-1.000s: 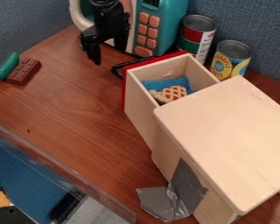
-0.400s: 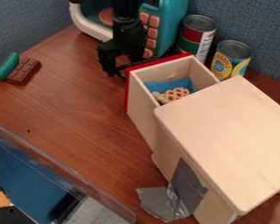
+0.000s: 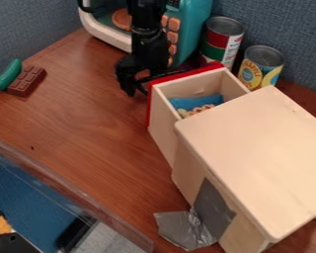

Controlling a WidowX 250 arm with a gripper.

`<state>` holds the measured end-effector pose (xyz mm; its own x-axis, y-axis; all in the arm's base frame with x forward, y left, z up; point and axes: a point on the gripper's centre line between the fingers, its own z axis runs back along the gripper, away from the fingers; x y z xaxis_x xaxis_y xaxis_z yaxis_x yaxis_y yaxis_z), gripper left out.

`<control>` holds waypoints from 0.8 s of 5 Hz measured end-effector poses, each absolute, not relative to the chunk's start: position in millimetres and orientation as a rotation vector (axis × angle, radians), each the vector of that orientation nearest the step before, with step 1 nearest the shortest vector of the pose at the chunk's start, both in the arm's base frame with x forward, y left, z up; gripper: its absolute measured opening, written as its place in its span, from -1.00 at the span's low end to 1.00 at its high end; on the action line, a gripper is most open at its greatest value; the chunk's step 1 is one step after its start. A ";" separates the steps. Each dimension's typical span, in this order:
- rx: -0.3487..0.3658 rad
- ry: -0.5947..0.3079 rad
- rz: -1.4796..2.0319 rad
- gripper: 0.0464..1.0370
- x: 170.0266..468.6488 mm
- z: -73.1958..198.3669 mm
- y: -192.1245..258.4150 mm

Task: Close the drawer

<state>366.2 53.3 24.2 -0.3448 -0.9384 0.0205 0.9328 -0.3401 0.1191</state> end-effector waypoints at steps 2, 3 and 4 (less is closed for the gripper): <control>0.019 -0.224 -1.981 0.93 349.6 40.5 14.6; -0.006 -0.245 -2.043 0.93 341.2 44.2 -8.0; -0.050 -0.258 -2.083 0.93 331.8 39.1 -32.3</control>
<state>331.8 -32.3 39.1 -0.5040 -0.8521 0.1413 0.8608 -0.4821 0.1628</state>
